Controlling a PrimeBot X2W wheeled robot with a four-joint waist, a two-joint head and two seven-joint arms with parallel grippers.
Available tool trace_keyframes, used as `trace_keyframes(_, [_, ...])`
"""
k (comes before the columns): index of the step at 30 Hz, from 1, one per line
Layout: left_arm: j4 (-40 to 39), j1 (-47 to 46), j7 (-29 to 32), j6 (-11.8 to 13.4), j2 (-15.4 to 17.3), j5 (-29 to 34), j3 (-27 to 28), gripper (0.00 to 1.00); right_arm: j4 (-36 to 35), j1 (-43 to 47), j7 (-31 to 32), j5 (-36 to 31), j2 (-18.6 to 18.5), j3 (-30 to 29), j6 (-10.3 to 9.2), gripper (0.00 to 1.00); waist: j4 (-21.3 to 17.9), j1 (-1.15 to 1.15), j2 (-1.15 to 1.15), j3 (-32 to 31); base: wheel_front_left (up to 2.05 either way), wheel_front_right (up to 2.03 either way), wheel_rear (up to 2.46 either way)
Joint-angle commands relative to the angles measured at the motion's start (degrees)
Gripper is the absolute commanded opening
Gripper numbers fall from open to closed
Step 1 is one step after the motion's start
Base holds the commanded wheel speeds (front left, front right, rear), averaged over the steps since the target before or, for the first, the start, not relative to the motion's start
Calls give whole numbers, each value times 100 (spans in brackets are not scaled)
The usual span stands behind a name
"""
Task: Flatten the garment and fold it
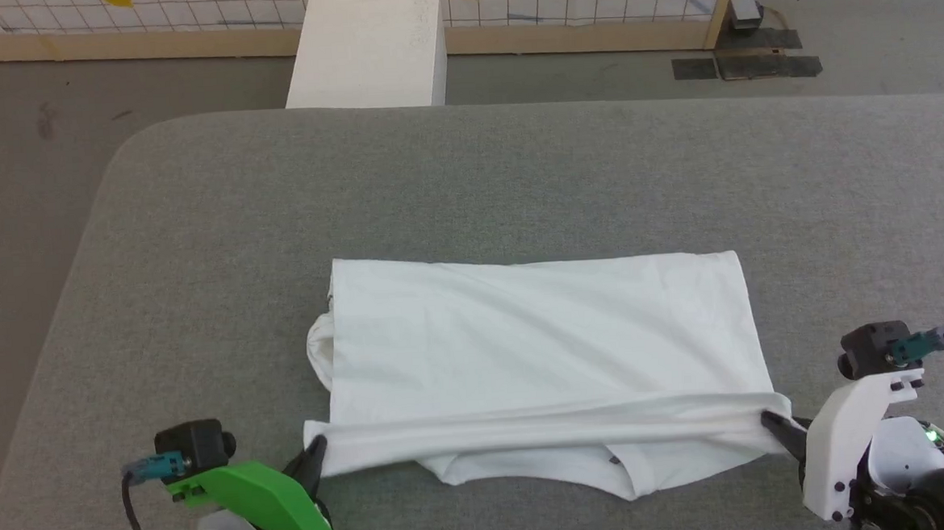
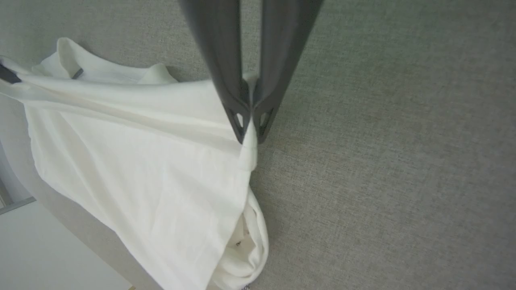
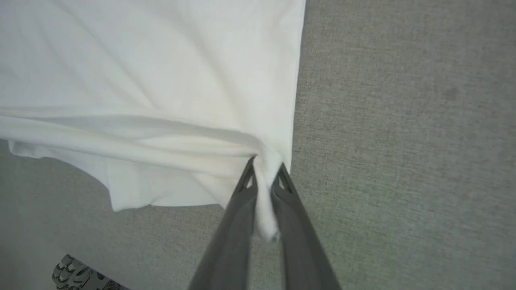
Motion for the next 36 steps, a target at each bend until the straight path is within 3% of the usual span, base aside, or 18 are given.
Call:
trace_keyframes(1, [49, 60, 42, 83, 42, -21, 31, 100, -31, 55, -21, -26, 3, -42, -8, 100, -15, 1, 0, -15, 0, 0, 0])
trace_keyframes(9, [-156, 150, 424, 541, 469, 20, 242, 100, -796, -72, 198, 497, -31, -553, -8, 100, -24, 1, 0, -64, 0, 0, 0])
trace_keyframes(14, [-660, 20, -220, 710, 709, 343, 691, 100, -1035, -408, 389, 312, -256, -882, -8, 100, 2, 1, 0, -15, 0, 0, 0])
trace_keyframes(23, [-844, -626, -2515, 93, 657, 1644, 796, 100, -67, -1115, 830, 216, -694, -32, -8, 100, 169, 1, 0, 419, 0, 0, 0])
trace_keyframes(30, [-1090, -808, -2633, -302, 64, 2659, 1066, 100, 539, -1472, 936, 663, -749, 571, -8, 100, 369, 1, 0, 754, 0, 0, 0])
trace_keyframes(36, [-1099, -636, -2635, -691, -415, 3030, 1423, 100, 780, -1608, 761, 1031, -707, 1144, -8, 100, 468, 1, 0, 878, 0, 0, 0])
